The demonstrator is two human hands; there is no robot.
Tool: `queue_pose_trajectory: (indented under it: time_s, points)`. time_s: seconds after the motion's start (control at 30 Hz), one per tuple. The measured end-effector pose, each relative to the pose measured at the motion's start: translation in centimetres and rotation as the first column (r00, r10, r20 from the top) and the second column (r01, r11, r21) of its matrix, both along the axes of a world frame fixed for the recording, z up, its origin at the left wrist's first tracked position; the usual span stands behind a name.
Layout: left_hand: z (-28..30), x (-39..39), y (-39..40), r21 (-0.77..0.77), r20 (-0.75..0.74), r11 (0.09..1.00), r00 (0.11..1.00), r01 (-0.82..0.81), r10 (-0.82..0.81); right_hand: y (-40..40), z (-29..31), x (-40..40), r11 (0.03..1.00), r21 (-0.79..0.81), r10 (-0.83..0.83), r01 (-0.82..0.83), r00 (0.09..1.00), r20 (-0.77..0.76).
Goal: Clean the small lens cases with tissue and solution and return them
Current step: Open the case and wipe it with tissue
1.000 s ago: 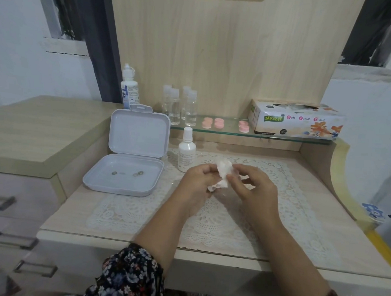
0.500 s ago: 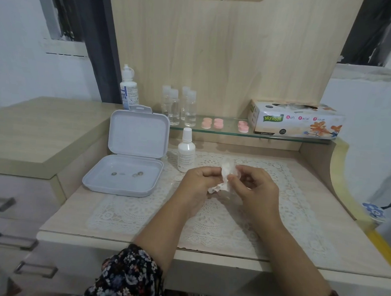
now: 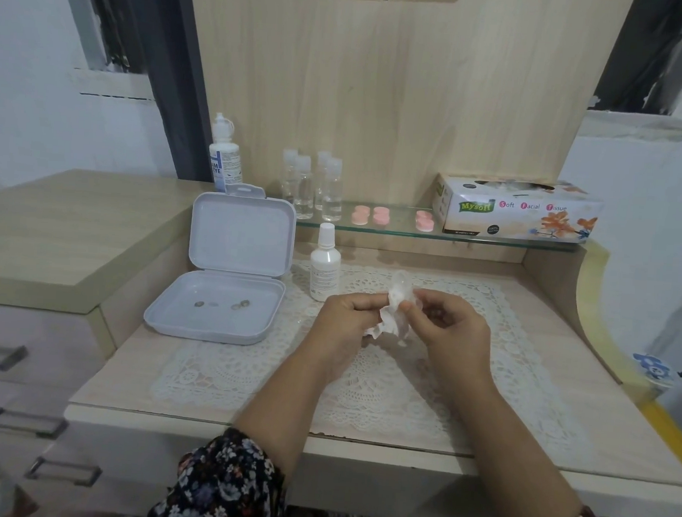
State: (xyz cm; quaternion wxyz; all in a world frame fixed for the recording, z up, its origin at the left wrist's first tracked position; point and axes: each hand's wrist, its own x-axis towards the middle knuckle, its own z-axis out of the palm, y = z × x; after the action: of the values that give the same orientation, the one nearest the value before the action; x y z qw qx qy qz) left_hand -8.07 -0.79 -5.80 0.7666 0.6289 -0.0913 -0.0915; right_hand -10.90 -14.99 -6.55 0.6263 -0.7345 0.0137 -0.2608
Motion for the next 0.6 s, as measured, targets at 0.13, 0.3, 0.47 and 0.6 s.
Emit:
queue_pose_trajectory:
  time_s: [0.13, 0.3, 0.47, 0.6]
  points:
    - [0.4, -0.2, -0.1, 0.045, -0.012, 0.998, 0.999, -0.041, 0.042, 0.1, -0.2, 0.2, 0.999, -0.043, -0.019, 0.019, 1.000, -0.004]
    - [0.6, 0.4, 0.3, -0.049, 0.086, 0.880, 0.876, -0.472, 0.474, 0.0, -0.3, 0.4, 0.999, -0.033, -0.005, 0.003, 0.998, -0.066]
    - [-0.2, 0.0, -0.5, 0.135, 0.481, 0.907, 0.827, -0.399, 0.292, 0.3, 0.1, 0.0, 0.997, 0.035, 0.074, -0.072, 0.995, -0.071]
    - [-0.8, 0.7, -0.8, 0.254, 0.513, 0.869, 0.821, -0.425, 0.251, 0.3, 0.2, -0.2, 0.993, 0.051, 0.113, -0.110, 0.990, -0.081]
